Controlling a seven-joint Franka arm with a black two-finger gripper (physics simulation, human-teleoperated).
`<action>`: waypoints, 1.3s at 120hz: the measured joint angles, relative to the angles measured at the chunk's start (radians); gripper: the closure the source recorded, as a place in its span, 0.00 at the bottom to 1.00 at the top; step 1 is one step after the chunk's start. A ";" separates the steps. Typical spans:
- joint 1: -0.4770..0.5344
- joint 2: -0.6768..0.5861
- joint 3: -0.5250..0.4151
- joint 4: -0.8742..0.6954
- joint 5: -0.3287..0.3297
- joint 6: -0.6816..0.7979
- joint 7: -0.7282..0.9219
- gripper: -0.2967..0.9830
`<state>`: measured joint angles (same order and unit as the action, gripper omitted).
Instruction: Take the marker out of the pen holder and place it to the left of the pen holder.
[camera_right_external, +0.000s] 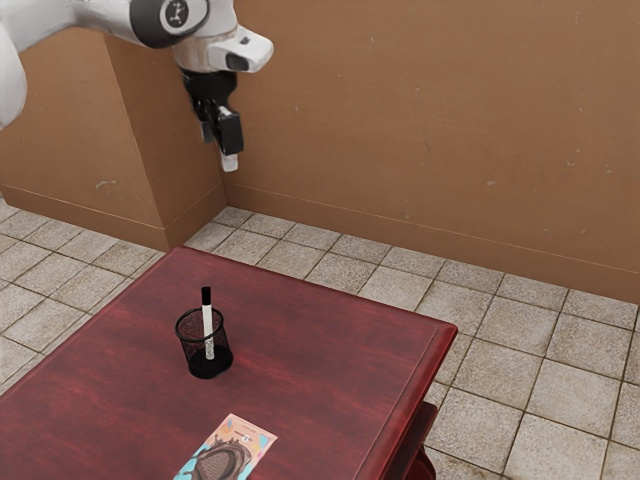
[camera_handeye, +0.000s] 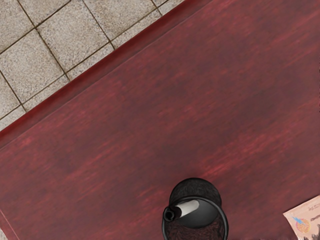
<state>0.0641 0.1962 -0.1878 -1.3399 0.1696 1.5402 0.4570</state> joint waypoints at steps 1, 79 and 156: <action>0.000 0.001 0.000 0.000 0.000 0.000 0.004 0.23; 0.027 0.392 0.059 -0.004 0.012 -0.002 0.192 0.23; 0.032 0.459 0.121 0.001 -0.091 -0.055 0.219 0.26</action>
<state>0.0960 0.6554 -0.0671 -1.3393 0.0788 1.4853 0.6765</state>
